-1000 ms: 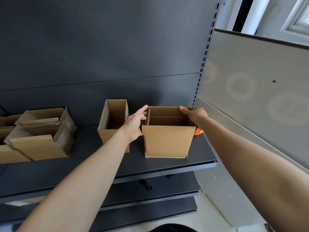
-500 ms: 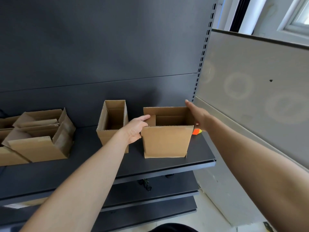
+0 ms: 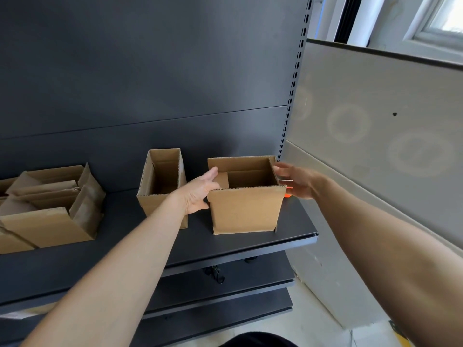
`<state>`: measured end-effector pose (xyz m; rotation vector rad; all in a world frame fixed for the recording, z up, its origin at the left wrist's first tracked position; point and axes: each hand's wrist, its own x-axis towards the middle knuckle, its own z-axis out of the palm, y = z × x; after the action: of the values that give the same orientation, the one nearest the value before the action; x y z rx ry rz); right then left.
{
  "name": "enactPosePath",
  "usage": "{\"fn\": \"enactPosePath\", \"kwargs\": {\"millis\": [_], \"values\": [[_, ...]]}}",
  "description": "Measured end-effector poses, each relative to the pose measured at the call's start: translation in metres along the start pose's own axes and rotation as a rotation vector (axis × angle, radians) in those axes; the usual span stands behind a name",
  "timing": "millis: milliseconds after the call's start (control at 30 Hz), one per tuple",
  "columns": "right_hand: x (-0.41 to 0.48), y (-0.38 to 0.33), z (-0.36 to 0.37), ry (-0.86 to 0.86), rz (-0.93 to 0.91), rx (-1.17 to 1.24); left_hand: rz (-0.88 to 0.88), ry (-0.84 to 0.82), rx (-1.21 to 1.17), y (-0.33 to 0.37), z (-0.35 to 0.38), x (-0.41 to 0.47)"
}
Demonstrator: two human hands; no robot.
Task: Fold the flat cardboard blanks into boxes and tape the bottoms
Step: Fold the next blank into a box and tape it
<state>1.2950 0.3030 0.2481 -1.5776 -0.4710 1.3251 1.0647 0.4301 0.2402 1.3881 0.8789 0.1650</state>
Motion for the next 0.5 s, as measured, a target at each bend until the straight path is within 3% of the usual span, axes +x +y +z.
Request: {"fn": "enactPosePath", "kwargs": {"millis": [333, 500], "values": [[0.006, -0.002, 0.017, 0.230, -0.045, -0.143, 0.004, -0.014, 0.000, 0.002, 0.004, -0.001], [0.006, -0.003, 0.022, 0.282, -0.048, -0.104, -0.016, -0.148, -0.008, -0.001, -0.008, -0.003]]}}
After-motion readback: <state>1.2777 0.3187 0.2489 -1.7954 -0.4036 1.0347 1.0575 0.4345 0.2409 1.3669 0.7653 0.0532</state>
